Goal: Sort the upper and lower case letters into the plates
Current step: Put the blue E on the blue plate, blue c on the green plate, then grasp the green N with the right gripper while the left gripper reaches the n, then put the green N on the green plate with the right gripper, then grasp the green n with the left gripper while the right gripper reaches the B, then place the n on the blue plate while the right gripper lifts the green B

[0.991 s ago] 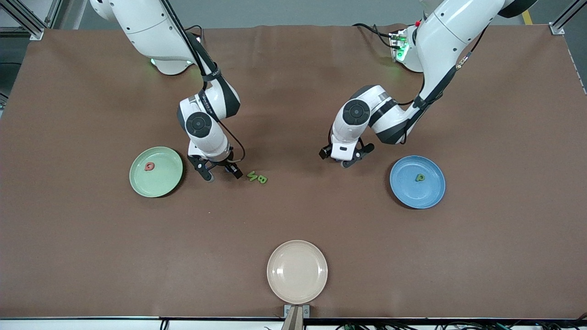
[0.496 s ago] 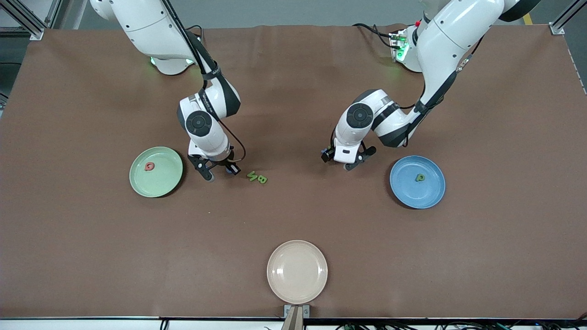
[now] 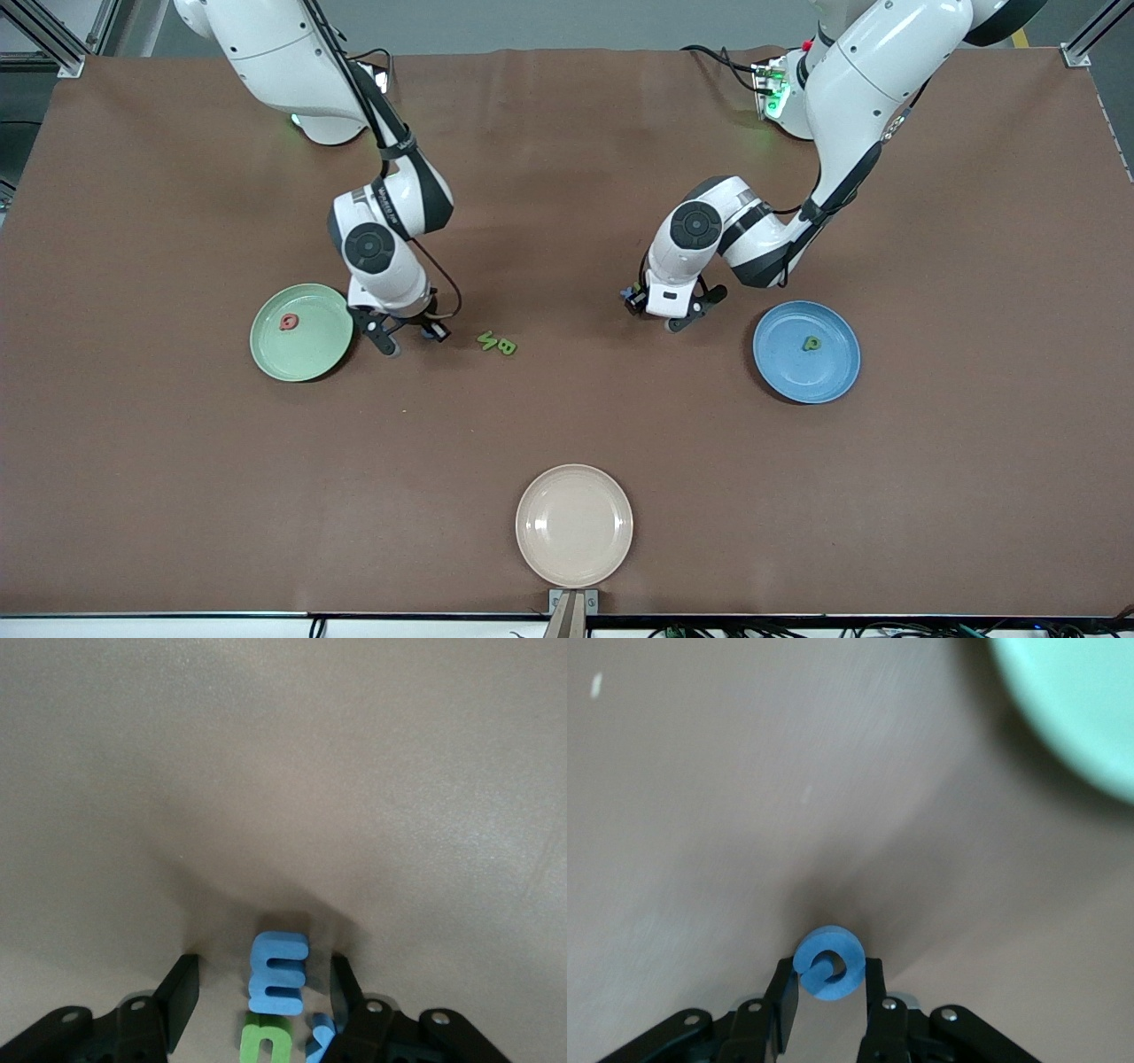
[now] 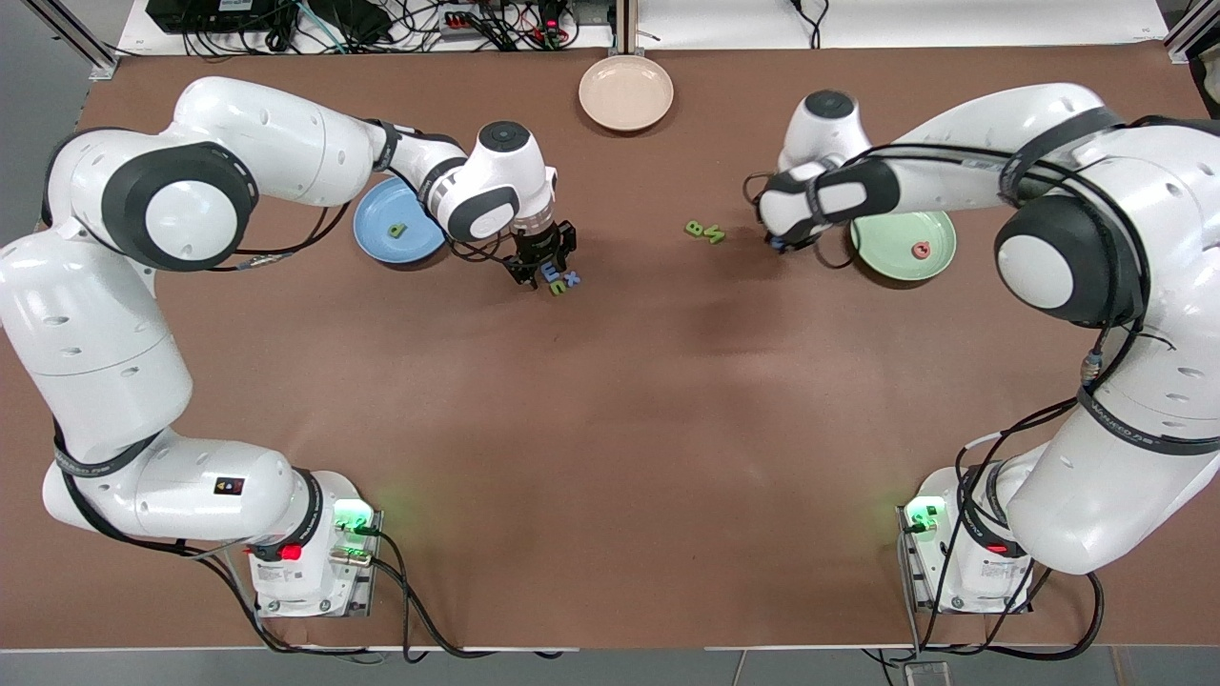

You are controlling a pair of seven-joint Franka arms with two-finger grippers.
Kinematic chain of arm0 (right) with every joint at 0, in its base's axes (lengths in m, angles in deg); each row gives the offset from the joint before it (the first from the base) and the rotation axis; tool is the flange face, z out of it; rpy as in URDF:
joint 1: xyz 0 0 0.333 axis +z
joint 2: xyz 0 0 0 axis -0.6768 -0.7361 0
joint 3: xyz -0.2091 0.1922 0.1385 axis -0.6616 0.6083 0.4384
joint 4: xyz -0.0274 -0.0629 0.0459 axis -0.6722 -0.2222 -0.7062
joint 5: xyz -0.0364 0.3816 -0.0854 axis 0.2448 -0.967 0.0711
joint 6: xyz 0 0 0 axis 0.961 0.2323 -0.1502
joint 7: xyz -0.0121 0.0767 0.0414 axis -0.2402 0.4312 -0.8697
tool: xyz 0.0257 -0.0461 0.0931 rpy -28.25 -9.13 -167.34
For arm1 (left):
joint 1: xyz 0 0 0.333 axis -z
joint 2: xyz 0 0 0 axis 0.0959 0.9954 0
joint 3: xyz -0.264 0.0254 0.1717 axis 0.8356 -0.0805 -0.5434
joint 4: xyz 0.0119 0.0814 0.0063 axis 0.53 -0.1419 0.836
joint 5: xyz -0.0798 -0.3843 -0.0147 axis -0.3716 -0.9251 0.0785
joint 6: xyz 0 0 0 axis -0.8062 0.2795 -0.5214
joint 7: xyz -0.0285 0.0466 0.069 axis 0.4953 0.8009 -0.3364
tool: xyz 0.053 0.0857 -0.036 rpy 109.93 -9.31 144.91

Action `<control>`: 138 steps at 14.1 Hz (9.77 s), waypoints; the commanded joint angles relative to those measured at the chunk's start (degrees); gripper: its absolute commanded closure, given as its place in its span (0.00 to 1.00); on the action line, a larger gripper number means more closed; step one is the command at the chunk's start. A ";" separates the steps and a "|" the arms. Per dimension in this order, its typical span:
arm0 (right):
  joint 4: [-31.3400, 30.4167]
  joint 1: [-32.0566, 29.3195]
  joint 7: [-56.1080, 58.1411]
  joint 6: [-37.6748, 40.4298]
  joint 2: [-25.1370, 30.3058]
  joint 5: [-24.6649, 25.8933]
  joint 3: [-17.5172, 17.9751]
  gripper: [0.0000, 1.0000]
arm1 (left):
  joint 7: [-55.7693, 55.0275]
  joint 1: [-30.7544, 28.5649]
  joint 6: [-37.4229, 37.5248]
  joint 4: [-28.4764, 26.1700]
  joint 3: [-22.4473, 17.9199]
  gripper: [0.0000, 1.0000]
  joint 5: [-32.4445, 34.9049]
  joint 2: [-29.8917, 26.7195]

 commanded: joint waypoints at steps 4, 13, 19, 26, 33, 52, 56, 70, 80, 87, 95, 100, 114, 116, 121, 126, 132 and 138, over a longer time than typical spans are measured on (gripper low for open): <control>-2.12 -8.24 22.85 8.53 8.45 0.33 -5.43 1.00 | -1.59 0.51 -0.43 0.03 -0.31 0.63 1.44 0.18; -9.41 -14.76 32.47 -0.78 5.91 0.24 -5.44 0.98 | -0.46 -1.15 3.42 1.34 -0.14 0.93 1.27 -5.43; -8.54 -15.99 37.20 2.19 5.64 -0.19 -5.44 0.06 | 18.50 -10.63 12.84 3.55 0.39 0.94 1.09 -9.75; 5.78 -12.85 28.63 21.71 7.05 -0.46 -4.56 0.00 | 37.69 -22.24 11.70 1.09 1.00 0.94 4.68 -9.58; 20.27 1.66 0.78 20.49 -4.09 -5.21 -4.47 0.00 | 37.78 -24.80 5.81 -3.39 0.92 0.91 8.91 -7.29; 17.49 13.89 -17.63 4.68 -12.64 -8.98 -4.56 0.07 | 32.26 -23.75 8.27 -3.57 11.10 0.00 8.91 -7.73; 16.69 13.89 -17.71 4.05 -12.47 -9.07 -4.47 0.37 | 23.47 -14.80 9.86 -3.13 12.52 0.00 9.26 -6.42; 13.98 1.07 6.93 22.59 1.14 -8.11 -7.62 1.00 | 23.28 -8.63 8.98 -2.08 12.34 0.02 11.10 2.46; -7.56 -6.94 34.49 4.05 6.17 -7.93 -13.26 1.00 | 23.28 -8.71 8.10 -0.94 11.82 0.12 14.54 4.22; -7.92 -4.57 34.40 4.05 5.46 -8.28 -12.82 0.98 | 23.28 -8.89 8.19 -1.20 11.73 0.36 14.62 4.31; -5.47 -4.31 33.88 6.50 5.46 -8.54 -12.91 0.00 | 23.11 -8.72 8.10 -0.41 11.64 0.47 15.85 4.31; 8.32 0.77 19.94 18.82 5.12 -8.63 -12.73 0.00 | 23.10 -8.71 8.01 0.91 11.38 0.47 17.79 5.63; 19.06 22.24 -13.32 0.54 -13.69 -14.79 -12.56 0.01 | 20.91 -8.72 7.39 1.17 11.11 0.65 17.52 6.33; 19.32 22.67 -12.54 0.36 -14.48 -14.61 -12.38 0.06 | 20.73 -8.63 7.39 1.17 11.11 0.71 17.44 6.33; 20.12 22.85 -3.66 0.36 -16.06 -14.26 -11.59 0.06 | 21.26 -9.32 9.93 1.44 11.37 0.89 17.35 5.28; 21.52 22.68 1.34 0.54 -17.30 -14.26 -10.53 0.10 | 26.25 -16.25 23.46 8.02 19.00 0.92 16.47 2.99; 21.79 22.41 1.97 0.89 -17.30 -14.35 -10.53 0.66 | 40.40 -31.72 24.97 6.72 23.15 0.92 17.35 -0.52; 22.74 20.31 3.28 5.69 -16.07 -14.00 -10.97 1.00 | 46.47 -41.22 23.48 3.64 23.33 0.92 26.21 0.00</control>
